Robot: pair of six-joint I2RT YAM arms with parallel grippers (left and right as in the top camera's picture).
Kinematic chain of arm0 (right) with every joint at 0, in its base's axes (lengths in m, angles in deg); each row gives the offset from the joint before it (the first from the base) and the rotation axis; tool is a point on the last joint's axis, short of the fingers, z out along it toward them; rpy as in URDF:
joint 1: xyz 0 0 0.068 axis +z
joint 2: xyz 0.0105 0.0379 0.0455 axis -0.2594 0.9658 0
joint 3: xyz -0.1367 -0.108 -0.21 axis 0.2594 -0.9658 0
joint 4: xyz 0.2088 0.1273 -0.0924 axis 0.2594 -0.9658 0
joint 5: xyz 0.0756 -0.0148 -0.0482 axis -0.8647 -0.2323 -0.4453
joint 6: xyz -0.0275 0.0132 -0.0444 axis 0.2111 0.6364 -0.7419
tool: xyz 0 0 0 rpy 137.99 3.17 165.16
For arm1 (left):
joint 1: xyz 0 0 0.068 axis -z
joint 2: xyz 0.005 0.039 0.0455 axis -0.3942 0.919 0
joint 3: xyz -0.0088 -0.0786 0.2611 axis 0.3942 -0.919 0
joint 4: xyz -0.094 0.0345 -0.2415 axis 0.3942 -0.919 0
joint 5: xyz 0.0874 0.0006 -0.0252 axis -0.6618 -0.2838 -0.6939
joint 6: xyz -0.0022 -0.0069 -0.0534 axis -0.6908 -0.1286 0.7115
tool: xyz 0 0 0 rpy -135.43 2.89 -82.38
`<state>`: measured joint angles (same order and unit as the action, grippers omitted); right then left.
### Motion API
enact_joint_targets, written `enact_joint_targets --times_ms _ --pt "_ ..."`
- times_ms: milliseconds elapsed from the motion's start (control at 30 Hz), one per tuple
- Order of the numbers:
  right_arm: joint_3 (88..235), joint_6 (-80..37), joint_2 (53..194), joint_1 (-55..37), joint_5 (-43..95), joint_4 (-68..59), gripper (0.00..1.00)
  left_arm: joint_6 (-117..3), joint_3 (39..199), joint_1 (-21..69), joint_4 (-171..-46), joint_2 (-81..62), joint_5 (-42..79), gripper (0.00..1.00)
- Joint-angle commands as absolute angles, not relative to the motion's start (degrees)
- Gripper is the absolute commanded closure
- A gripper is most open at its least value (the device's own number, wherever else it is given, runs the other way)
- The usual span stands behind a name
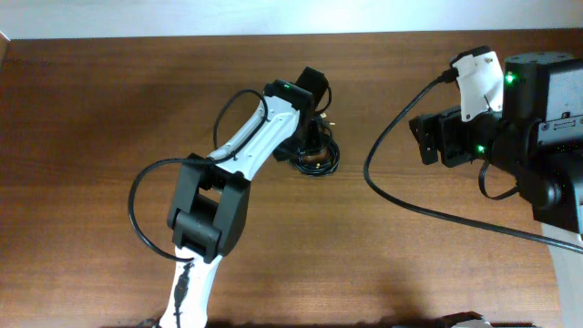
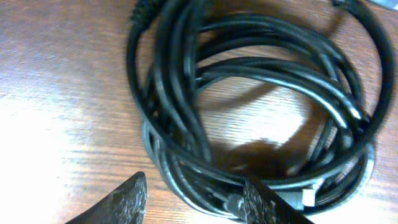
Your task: Untangle cables
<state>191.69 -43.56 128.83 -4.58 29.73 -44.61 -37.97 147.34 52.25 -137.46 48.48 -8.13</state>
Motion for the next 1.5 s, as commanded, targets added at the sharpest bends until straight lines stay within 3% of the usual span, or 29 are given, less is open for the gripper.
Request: enact_joint_targets --times_ms 0,200,267,500,567,800,1067,1333,1467 --pt "192.4 -43.9 128.8 -4.1 29.6 -44.8 0.09 -25.6 148.2 52.4 -138.2 49.0 -16.3 0.51" --pt "192.4 -43.9 128.8 -4.1 29.3 -44.8 0.1 -20.4 147.9 52.4 -138.0 49.0 -16.2 0.53" --pt "192.4 -44.0 128.8 -4.1 28.5 -44.8 0.1 -20.2 147.8 52.5 -137.1 49.4 -16.2 0.63" --pt "192.4 -44.0 128.8 -4.1 28.5 -45.0 0.1 -20.2 147.8 53.3 -137.1 52.9 -16.6 0.69" --pt "192.4 -44.0 128.8 -4.1 28.5 -45.0 0.1 -20.3 147.8 53.5 -137.1 53.5 -16.6 1.0" --pt "192.4 -44.0 128.8 -4.1 28.5 -45.0 0.1 -31.1 155.9 53.5 -141.2 48.3 -15.8 1.0" --pt "192.4 -44.0 129.0 -4.1 27.4 -44.3 0.09 -45.7 164.2 53.5 -145.1 19.1 -15.2 1.0" --pt "192.4 -53.6 132.7 -4.1 -1.1 -42.9 0.11 -49.9 165.8 50.3 -139.9 11.0 -14.5 1.0" --pt "192.4 -56.5 136.1 -2.4 -4.4 -43.1 0.13 -53.7 176.2 50.3 -138.3 9.0 -14.5 1.0"
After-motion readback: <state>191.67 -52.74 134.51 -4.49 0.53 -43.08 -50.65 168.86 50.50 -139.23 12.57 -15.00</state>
